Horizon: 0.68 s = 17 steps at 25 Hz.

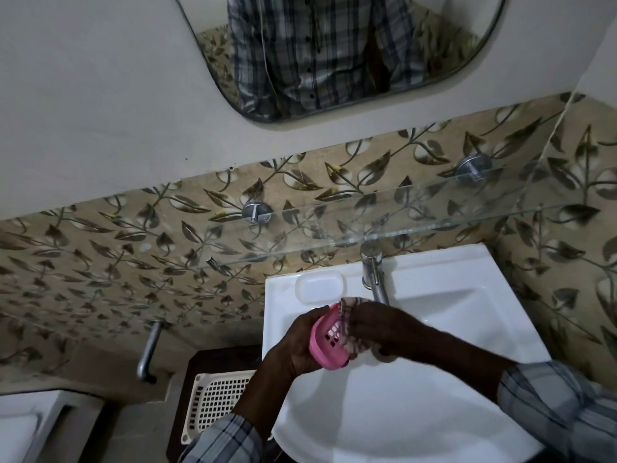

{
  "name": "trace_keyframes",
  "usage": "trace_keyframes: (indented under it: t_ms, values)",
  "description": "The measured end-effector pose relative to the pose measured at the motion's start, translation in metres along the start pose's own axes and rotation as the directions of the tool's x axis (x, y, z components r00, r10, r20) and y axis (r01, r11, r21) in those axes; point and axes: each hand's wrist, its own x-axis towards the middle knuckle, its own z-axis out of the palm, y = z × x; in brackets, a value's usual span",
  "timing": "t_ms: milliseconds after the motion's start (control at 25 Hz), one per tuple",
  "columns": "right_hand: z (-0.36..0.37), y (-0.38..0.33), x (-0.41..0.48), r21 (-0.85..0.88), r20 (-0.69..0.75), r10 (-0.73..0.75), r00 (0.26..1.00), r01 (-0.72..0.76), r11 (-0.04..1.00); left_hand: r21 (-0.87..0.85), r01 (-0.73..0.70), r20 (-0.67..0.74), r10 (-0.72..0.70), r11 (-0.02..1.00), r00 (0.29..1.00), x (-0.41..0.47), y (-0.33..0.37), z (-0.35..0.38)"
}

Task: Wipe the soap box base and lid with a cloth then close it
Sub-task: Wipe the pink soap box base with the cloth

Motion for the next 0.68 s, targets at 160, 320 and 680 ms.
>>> trace_keyframes:
  t_ms: [160, 320, 680]
  values:
    - [0.049, -0.002, -0.004, -0.311, -0.117, -0.125, 0.985, 0.083, 0.947, -0.086, -0.044, -0.076, 0.038, 0.995, 0.996, 0.002, 0.009, 0.002]
    - [0.018, 0.013, 0.003, -0.111, -0.035, -0.075, 0.997, 0.071, 0.991, 0.026, -0.016, -0.013, 0.016, 1.000, 1.000, -0.005, 0.006, -0.004]
    - [0.012, 0.004, 0.011, -0.277, 0.120, 0.004, 0.993, 0.030, 0.960, 0.022, -0.043, -0.075, 0.044, 0.999, 0.996, -0.005, 0.012, 0.005]
